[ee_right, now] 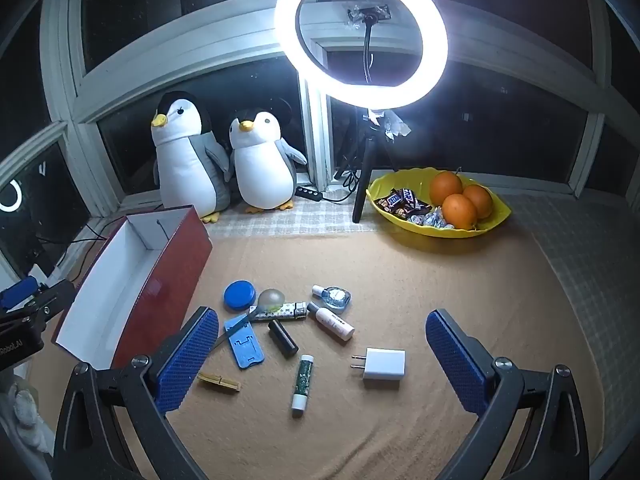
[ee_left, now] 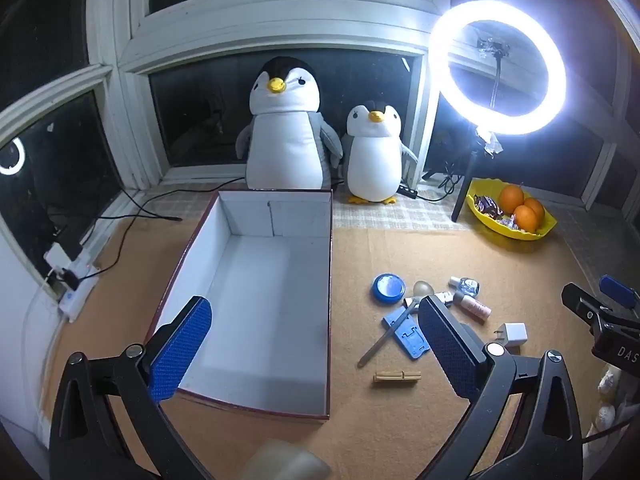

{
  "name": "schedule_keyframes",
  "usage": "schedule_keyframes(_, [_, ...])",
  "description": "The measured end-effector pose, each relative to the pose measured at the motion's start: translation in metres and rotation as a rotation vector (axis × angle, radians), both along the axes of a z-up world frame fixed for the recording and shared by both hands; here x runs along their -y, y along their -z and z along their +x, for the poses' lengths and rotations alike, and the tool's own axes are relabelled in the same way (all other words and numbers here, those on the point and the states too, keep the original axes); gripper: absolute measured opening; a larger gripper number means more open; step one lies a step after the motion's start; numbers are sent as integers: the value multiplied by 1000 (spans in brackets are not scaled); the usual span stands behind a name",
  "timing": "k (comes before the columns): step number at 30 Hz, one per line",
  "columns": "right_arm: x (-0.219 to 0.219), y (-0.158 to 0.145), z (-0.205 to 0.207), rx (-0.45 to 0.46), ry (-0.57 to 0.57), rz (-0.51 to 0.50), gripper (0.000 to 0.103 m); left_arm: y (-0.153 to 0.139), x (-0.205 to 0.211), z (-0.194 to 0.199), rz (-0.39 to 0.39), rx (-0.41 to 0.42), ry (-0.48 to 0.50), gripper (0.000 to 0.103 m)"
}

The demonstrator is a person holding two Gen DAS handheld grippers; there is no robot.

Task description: Organize rigid objects

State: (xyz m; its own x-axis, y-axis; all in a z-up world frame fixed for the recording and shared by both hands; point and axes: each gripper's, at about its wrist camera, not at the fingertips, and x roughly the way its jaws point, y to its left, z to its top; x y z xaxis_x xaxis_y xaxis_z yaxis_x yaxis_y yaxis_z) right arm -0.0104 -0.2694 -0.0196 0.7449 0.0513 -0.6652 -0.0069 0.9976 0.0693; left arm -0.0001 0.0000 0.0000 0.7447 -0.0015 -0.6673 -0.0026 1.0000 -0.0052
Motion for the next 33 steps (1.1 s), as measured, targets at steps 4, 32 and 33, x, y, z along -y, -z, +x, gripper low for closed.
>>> schedule_keyframes(4, [0, 1, 1, -12, 0, 6, 102, 0, 0, 0, -5, -17, -10, 102])
schedule_keyframes(32, [-7, 3, 1, -11, -13, -14, 102, 12, 1, -4, 5, -26, -5, 102])
schedule_keyframes(33, [-8, 4, 1, -11, -13, -15, 102, 12, 1, -4, 5, -25, -4, 102])
